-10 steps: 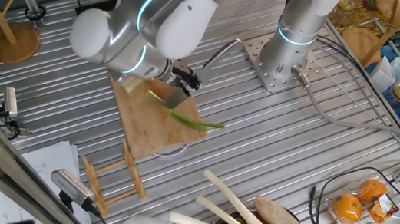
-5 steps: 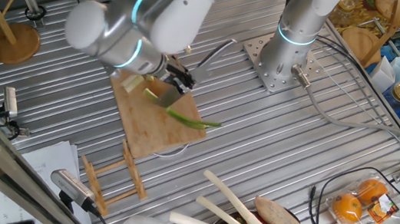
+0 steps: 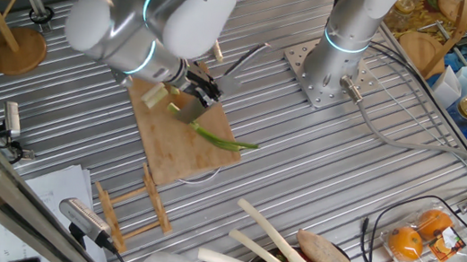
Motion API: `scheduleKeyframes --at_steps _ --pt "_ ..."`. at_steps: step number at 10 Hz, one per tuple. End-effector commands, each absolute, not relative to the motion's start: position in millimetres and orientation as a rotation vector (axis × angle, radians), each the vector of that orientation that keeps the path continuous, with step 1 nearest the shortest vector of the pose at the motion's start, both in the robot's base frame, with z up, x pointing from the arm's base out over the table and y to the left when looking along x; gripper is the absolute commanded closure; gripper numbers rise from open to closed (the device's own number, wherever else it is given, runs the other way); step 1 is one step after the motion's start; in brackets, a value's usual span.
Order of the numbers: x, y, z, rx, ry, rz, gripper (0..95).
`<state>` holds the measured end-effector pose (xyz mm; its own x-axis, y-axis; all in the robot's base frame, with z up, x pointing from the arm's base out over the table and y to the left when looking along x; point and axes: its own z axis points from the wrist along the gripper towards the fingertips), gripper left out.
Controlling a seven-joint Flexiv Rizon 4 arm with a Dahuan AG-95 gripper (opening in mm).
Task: Chop the scallions
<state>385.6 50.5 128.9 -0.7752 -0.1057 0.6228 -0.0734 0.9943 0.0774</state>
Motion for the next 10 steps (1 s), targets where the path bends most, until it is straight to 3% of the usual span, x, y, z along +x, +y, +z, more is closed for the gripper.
scheduleKeyframes --at_steps 1,10 --pt "375 55 138 0.147 -2.397 -0.083 95.0" --pt "348 57 118 0.235 -2.382 -0.154 95.0"
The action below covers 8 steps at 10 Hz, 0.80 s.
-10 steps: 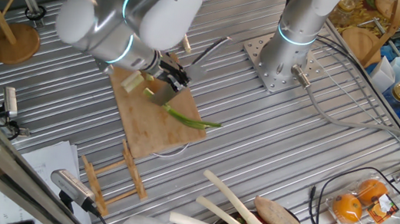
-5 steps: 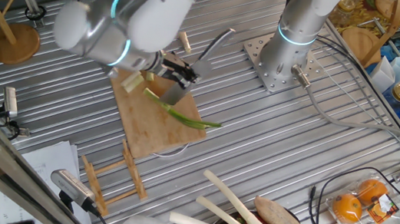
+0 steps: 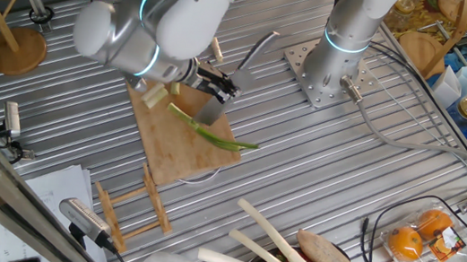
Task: Chop the scallions
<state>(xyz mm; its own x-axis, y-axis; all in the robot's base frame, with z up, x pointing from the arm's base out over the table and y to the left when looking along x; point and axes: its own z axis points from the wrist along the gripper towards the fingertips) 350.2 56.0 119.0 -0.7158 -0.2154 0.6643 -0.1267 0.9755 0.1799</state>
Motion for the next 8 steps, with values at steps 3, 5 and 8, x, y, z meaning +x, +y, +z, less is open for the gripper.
scheduleKeyframes --at_steps 3,5,8 --pt "349.2 64.0 113.8 0.227 -2.383 -0.142 95.0" --pt "350.0 66.9 110.7 0.227 -2.388 -0.134 95.0" --pt "351.6 66.9 107.9 0.219 -2.422 -0.132 95.0"
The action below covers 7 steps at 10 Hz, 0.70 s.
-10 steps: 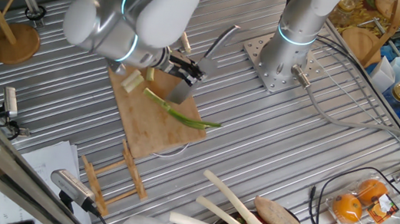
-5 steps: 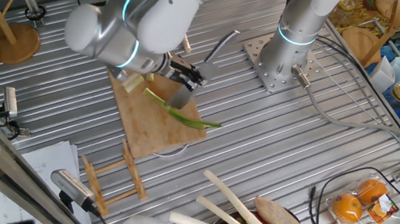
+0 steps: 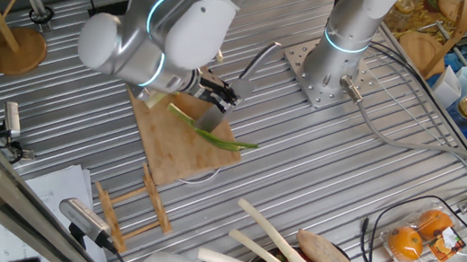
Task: Chop the scallions
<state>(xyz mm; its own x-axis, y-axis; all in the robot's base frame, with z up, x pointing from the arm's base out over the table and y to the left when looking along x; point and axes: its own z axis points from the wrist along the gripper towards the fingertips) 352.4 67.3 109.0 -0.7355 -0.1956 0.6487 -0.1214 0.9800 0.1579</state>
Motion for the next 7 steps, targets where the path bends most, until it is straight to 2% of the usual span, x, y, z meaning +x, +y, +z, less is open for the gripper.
scheduleKeyframes --at_steps 1,7 --pt "352 66 106 0.221 -2.432 -0.132 95.0" --pt "366 66 101 0.22 -2.472 -0.138 95.0"
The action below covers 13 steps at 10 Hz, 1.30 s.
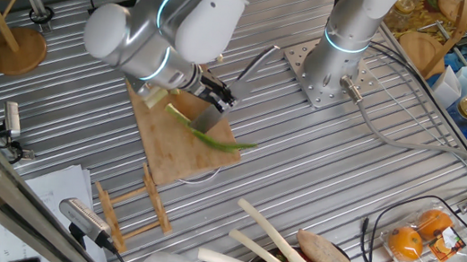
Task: Chop the scallions
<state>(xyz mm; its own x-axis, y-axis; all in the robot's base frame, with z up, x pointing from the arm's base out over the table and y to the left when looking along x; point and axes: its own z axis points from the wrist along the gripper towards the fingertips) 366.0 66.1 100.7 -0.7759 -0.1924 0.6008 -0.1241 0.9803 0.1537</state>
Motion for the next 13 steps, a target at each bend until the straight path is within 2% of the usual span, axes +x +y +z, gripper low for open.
scheduleKeyframes --at_steps 1,8,13 --pt "372 68 101 0.216 -2.478 -0.138 95.0" --pt "397 71 99 0.19 -2.496 -0.123 95.0" --pt "397 61 107 0.162 -2.485 -0.112 95.0"
